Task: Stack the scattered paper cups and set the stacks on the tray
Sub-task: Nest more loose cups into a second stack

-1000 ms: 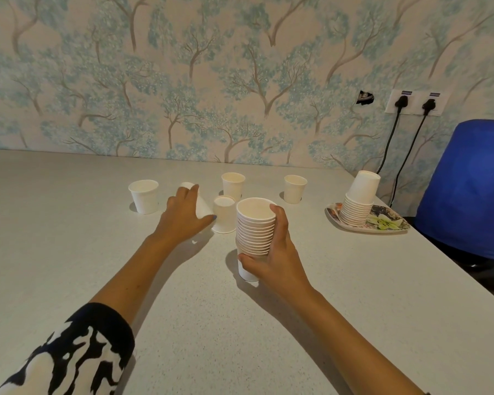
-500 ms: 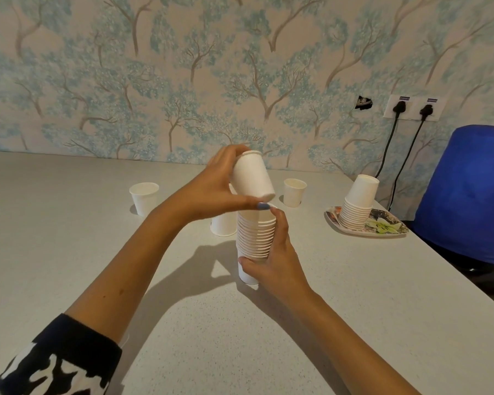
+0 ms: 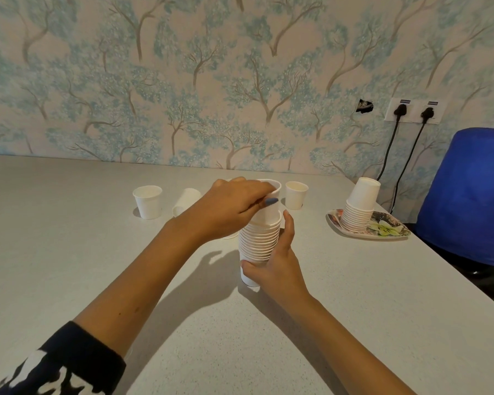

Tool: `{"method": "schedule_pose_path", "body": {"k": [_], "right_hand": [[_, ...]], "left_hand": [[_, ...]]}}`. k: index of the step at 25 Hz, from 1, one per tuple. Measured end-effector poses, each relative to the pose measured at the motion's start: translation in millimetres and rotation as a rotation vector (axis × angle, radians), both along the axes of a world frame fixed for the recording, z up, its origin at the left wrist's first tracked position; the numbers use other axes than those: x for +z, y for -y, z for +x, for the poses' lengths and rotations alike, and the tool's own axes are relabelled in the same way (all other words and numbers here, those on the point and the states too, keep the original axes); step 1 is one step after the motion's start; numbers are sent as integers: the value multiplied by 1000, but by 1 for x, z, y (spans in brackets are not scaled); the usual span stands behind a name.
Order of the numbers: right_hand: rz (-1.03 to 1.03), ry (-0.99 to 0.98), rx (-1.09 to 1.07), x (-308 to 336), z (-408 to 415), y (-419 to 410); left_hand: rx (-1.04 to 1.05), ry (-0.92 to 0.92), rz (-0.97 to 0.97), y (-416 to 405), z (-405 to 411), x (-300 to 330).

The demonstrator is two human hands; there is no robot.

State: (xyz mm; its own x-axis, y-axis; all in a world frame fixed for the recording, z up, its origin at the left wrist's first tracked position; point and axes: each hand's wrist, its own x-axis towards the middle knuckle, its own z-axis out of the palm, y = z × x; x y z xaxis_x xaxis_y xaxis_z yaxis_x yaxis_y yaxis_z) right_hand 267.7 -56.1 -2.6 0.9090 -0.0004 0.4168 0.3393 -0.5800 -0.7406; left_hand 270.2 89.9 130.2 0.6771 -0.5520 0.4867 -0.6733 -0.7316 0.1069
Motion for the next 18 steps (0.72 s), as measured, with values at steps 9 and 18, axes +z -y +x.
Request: {"method": "schedule_pose_path", "body": {"k": [9,18], "right_hand": [[-10,-101,37,-4,0,0],[22,-197,94,9,0,7]], "left_hand": [[25,-50,70,6,0,-41],[64,-1,-27,-7,2,-61]]}}
